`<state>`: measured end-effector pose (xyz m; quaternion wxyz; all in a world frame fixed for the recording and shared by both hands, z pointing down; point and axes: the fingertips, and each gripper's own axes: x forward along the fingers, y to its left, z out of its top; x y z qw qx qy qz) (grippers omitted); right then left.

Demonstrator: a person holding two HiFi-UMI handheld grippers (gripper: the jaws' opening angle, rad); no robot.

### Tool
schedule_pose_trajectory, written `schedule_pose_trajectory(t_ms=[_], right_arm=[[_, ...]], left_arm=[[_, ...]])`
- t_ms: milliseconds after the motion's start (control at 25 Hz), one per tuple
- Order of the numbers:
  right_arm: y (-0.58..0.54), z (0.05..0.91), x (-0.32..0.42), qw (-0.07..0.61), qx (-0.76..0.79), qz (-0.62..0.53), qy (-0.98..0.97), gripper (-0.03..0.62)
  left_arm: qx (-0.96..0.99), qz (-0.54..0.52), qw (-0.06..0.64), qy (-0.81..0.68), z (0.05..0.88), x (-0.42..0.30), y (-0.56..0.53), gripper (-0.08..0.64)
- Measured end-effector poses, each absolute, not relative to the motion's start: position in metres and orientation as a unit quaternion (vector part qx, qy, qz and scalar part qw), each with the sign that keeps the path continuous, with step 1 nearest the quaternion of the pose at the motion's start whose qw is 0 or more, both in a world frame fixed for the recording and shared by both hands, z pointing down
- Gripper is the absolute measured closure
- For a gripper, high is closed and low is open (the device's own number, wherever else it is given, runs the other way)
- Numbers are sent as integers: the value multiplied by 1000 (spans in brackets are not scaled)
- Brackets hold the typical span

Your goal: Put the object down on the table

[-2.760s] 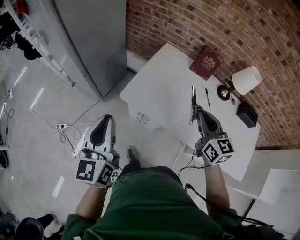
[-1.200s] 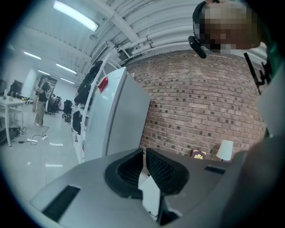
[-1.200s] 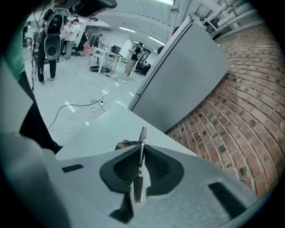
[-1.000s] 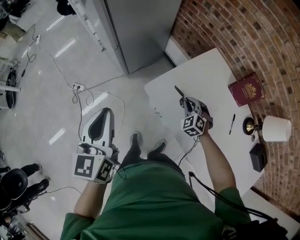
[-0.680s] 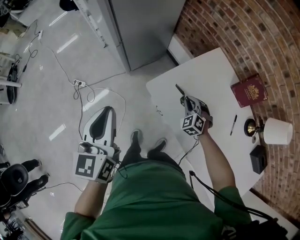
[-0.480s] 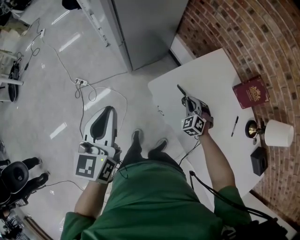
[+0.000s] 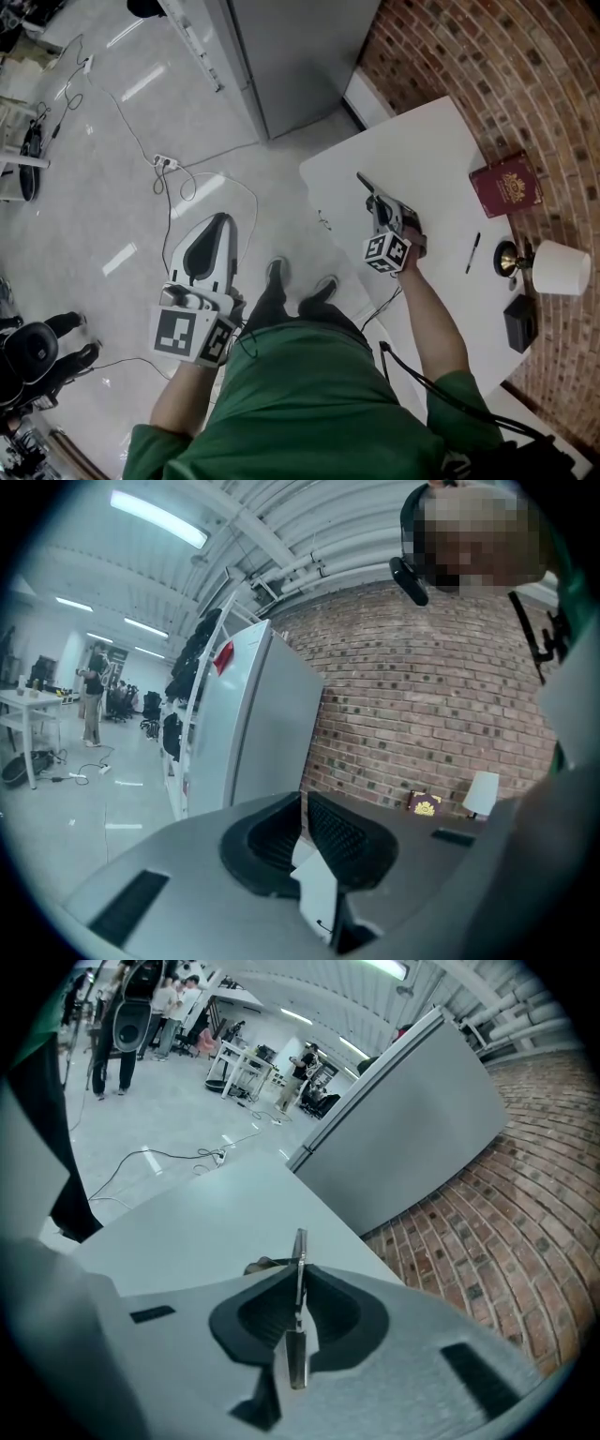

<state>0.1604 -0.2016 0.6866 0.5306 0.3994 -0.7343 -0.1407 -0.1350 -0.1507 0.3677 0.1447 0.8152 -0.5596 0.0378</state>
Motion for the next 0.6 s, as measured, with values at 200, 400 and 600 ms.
schedule_pose_trajectory(t_ms=[200,400,600], right_arm=[[-198,689,160,537,406,-130,-728,542],[-189,686,158,533,401,-114,-736,478],[-179,671,153,513,407,-106,-749,463]], left_arm=[[818,38,144,-555,366,-136,-151,537],[821,34,151,-549,367,-132,-151,537],[833,33,150,-531,366,-122,-152,537]])
